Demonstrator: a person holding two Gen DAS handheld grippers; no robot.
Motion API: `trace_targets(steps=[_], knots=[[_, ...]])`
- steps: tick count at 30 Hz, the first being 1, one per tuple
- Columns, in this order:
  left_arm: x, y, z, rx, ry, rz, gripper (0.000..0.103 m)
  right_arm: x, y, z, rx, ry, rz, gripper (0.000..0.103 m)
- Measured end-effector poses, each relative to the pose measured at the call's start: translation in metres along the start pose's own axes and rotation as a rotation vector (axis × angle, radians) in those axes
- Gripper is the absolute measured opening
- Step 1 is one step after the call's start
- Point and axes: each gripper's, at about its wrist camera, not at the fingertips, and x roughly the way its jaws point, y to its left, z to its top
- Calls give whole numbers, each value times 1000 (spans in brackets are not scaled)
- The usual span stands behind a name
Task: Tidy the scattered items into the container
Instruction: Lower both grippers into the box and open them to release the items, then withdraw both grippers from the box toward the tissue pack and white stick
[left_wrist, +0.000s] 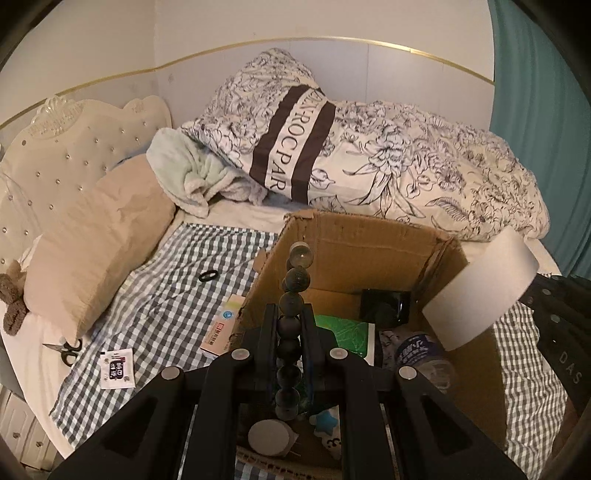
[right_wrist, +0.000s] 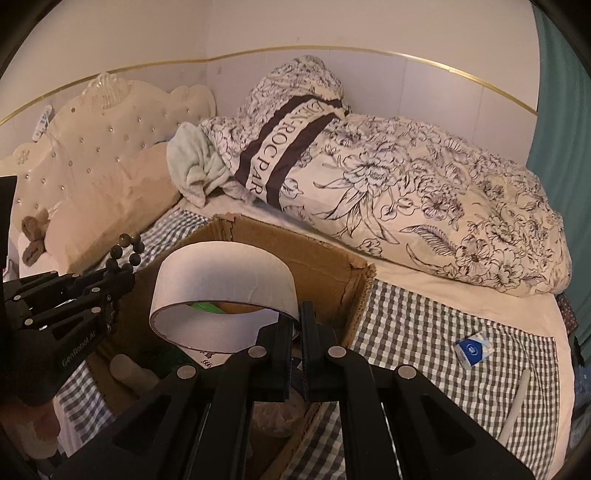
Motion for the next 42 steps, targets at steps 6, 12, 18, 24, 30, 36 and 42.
trace_targets(steps=[6,12,18,24,30,36,42], knots=[[21,-5,-5,8,34,-4,11,25,-2,-4,1,51,1,4],[34,-11,-7,3,56,-2,11,41,-8,-9,6,90,2,4],[35,-15,-5,7,55,-2,13,44,-11,-10,11,107,-2,8],[25,-17,-2,0,45,5,20,37,-9,-10,-5,128,-10,46],[4,-17,3,-8,18,9,27,13,-8,-8,-5,106,-10,50],[-27,-22,9,-8,-28,2,33,-19,-13,-5,8,66,-23,50],[-66,-32,15,0,-90,-8,49,-63,-24,-3,33,6,-40,53]])
